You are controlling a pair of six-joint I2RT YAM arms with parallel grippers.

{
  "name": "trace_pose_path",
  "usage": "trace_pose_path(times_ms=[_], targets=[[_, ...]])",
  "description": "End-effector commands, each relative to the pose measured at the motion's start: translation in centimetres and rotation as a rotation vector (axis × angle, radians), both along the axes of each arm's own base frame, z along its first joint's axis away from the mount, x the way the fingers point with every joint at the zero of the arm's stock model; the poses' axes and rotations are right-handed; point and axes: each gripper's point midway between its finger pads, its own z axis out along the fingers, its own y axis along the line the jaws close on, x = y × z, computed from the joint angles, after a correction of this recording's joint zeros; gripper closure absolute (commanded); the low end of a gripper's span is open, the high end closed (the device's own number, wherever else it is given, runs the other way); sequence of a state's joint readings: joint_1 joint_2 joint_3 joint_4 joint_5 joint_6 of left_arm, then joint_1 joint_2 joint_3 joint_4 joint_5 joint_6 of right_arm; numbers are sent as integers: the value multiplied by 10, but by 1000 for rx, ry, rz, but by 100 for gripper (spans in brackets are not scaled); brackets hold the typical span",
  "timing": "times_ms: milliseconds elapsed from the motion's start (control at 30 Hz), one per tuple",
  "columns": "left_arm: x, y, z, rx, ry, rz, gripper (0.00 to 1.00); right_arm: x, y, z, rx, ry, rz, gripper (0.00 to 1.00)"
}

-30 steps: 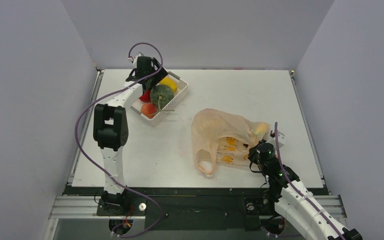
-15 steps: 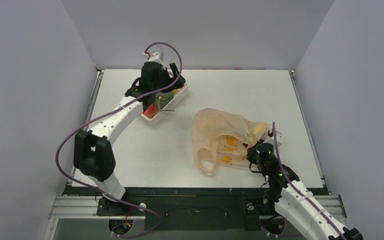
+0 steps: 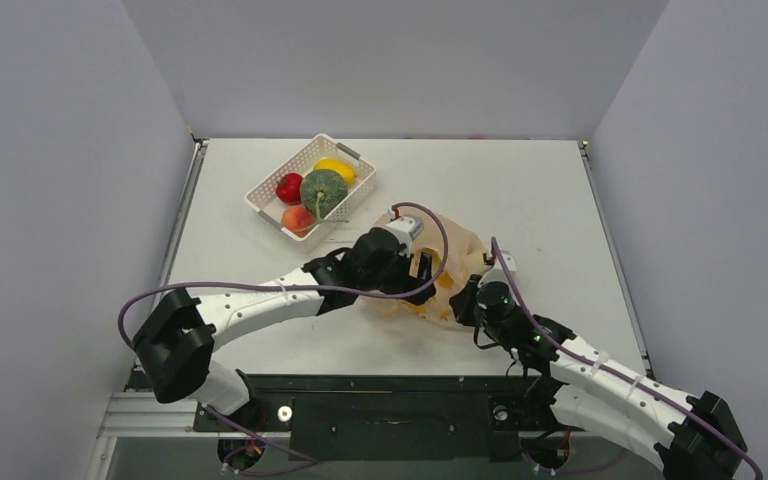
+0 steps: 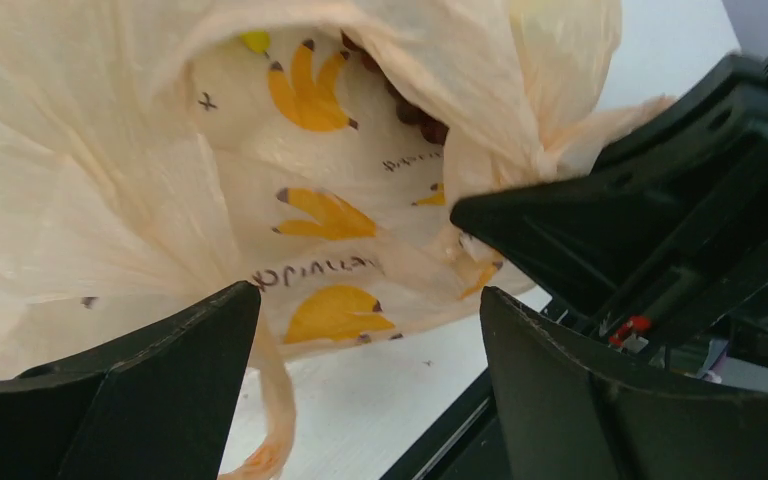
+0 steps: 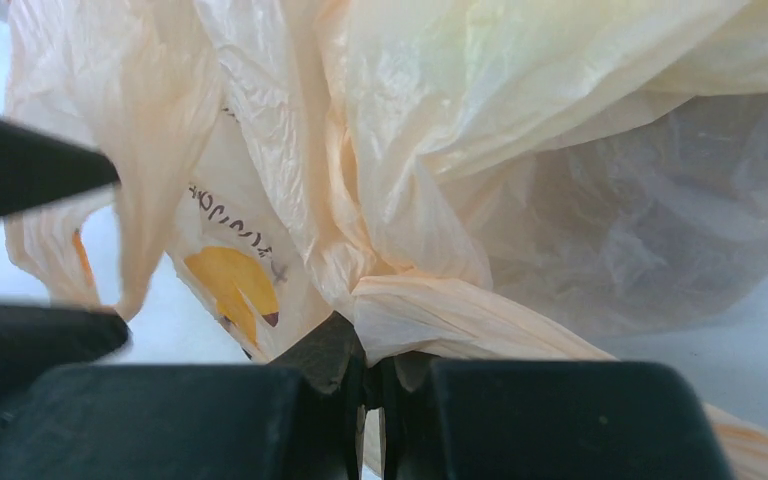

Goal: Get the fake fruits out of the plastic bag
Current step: Adjust the plastic bag at the center of the board.

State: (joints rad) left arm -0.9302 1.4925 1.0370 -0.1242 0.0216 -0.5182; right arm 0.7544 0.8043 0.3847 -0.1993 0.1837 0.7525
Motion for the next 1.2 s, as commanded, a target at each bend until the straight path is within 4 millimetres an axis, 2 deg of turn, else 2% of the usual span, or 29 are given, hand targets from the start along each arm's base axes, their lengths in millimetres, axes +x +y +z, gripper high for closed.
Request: trace_pose_path(times_ms=[0,100,167,200,267,333,433,467,500,633,700,833,867,900,933,967,1000,1033,1067,1133,1167], targets=[[-7,-15,5,-7,-55,6,21,14,-10,24,54,-58,-162,100],[-18,-29,3,-22,-43,-25,21,6,-43,16,30,-55,-293,95],[-20,-38,2,-44,-32,-36,21,0,-59,17,29,-68,-347,82],[-20,-41,-2,-46,-27,-39,20,-1,-64,18,30,-71,-365,73],[-19,-50,0,-75,-28,-49,20,-5,-74,24,39,-84,-393,64],[-18,-58,0,-89,-25,-61,20,-7,-74,35,67,-101,-383,59],[-15,-67,2,-103,-29,-69,20,-11,-71,53,93,-112,-347,55],[-13,-70,2,-108,-32,-69,20,-13,-74,52,73,-102,-347,54],[-13,-72,3,-111,-33,-68,20,-13,-75,62,77,-110,-346,54],[-15,-77,5,-134,-28,-90,20,-17,-91,83,31,-131,-385,52],[-16,-77,7,-144,-31,-92,20,-18,-109,88,-11,-129,-465,48],[-17,-78,10,-155,-36,-99,20,-13,-136,84,-87,-101,-611,37],[-17,-79,10,-157,-34,-101,20,-11,-135,80,-103,-79,-602,36],[-18,-80,9,-160,-31,-107,20,-7,-143,78,-112,-63,-634,35],[-18,-82,10,-165,-28,-111,20,-3,-137,75,-115,-46,-597,35],[-18,-83,7,-164,-24,-115,20,1,-142,72,-114,-35,-617,34],[-19,-86,8,-170,-21,-123,20,6,-134,70,-97,-24,-570,34],[-18,-87,6,-167,-16,-125,20,10,-137,68,-88,-16,-582,34],[-18,-90,9,-174,-13,-131,20,15,-128,64,-64,-11,-540,34],[-19,-92,8,-177,-2,-135,20,22,-122,56,-40,-5,-513,37],[-17,-92,7,-178,3,-130,20,26,-120,55,-29,-14,-511,44]])
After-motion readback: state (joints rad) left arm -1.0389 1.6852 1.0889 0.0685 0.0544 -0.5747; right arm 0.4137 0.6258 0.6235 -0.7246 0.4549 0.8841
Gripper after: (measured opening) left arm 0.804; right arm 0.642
